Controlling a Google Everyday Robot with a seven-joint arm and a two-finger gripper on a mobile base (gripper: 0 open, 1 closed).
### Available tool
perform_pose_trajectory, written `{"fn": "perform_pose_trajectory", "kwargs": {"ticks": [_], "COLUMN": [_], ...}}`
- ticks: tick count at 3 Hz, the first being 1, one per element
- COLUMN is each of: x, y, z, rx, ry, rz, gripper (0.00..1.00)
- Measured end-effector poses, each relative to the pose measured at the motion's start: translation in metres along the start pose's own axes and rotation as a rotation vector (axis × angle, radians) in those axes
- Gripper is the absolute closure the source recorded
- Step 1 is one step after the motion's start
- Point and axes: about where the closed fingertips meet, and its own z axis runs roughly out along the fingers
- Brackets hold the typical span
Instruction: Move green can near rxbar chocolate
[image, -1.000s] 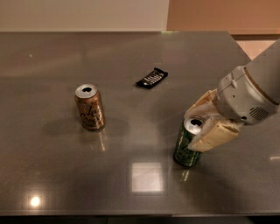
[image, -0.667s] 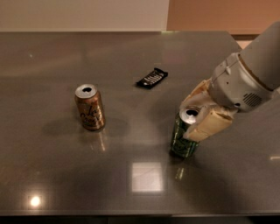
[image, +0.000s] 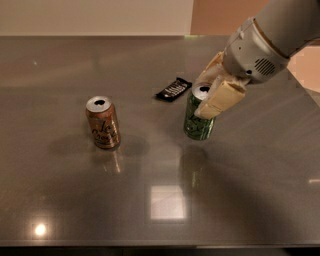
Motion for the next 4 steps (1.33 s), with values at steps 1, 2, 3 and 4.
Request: {"fn": "perform_pose_trajectory", "kwargs": {"ticks": [1,2,3,4], "x": [-0.006,-0.002,0.004,0.011], "y": [-0.040,-0.075,-0.104,-0.123], "z": [0.001,0.008,0.019,0.036], "rx": [0.027,0.038,0.032,0.010], "ry": [-0.012,-0.032,-0.038,-0.029], "rz": [0.008,0.028,0.045,0.061], "gripper": [1.00,1.00,1.00,1.00]}}
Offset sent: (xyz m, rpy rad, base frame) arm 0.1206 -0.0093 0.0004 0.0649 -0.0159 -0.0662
